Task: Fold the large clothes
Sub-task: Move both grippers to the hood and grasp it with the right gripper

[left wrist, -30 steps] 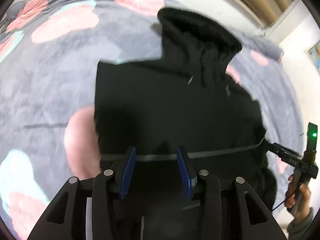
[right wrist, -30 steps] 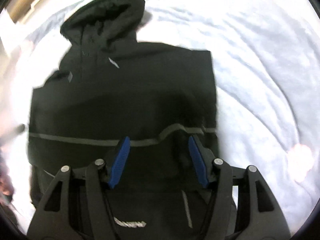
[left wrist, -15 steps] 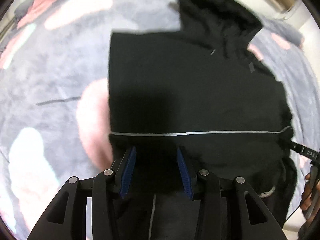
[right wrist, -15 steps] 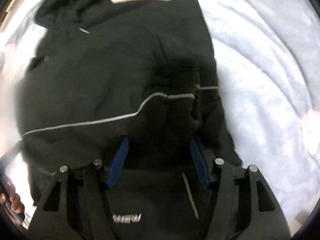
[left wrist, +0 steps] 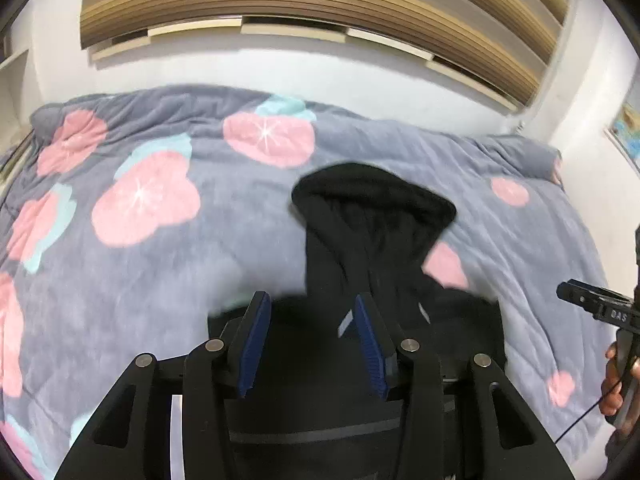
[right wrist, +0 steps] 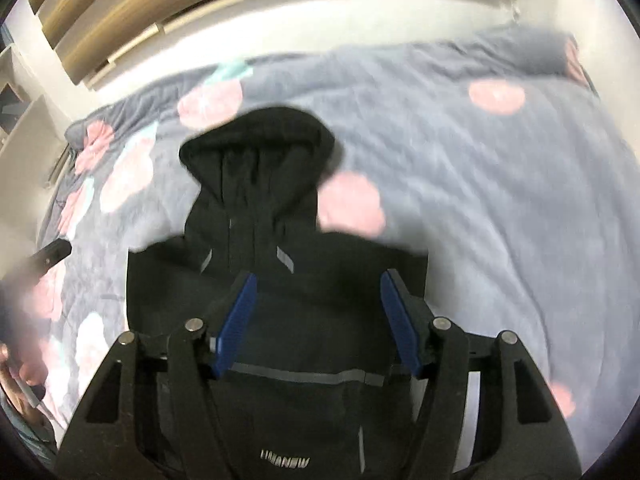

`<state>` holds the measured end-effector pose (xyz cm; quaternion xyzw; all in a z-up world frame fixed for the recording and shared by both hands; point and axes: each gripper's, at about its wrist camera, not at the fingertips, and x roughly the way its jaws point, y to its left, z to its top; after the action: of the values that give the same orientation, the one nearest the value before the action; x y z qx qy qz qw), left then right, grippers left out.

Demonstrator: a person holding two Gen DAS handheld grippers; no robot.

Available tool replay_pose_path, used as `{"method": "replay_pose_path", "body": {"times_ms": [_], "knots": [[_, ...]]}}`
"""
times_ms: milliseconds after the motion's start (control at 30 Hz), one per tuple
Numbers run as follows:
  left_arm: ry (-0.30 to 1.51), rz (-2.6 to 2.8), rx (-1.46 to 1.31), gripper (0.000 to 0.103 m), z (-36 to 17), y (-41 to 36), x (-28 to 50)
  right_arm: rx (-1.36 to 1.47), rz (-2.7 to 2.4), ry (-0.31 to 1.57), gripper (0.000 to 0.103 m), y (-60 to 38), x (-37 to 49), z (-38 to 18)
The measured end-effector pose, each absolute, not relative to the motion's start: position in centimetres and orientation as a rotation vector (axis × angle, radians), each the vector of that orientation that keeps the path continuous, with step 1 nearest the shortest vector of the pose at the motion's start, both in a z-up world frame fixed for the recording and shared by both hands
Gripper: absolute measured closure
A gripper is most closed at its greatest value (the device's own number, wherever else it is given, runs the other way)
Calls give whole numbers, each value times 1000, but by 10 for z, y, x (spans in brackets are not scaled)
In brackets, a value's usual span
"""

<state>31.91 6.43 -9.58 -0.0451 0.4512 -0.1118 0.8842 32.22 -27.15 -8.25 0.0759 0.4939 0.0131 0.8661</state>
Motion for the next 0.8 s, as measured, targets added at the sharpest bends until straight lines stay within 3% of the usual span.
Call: {"method": "replay_pose_path", "body": {"times_ms": [400, 667, 700, 733, 767, 800], "knots": [[1087, -272, -163, 57, -213, 41, 498, 198, 40, 1049, 39, -274, 460, -173], [1123, -231, -229, 57, -275, 21, 555, 188, -16, 1153, 39, -273, 521, -236], [1103, -189, -235, 61, -274, 23, 558, 178, -21, 1168, 48, -273, 524, -241], [1094, -170, -250, 84, -272, 27, 561, 162, -35, 1163, 89, -274, 525, -242], [1094, -202, -313, 93, -269, 34, 562, 161, -17, 1154, 102, -276, 523, -240], [1079, -214, -356, 93, -263, 40, 559, 177, 4, 1132, 99, -279, 518, -233]]}}
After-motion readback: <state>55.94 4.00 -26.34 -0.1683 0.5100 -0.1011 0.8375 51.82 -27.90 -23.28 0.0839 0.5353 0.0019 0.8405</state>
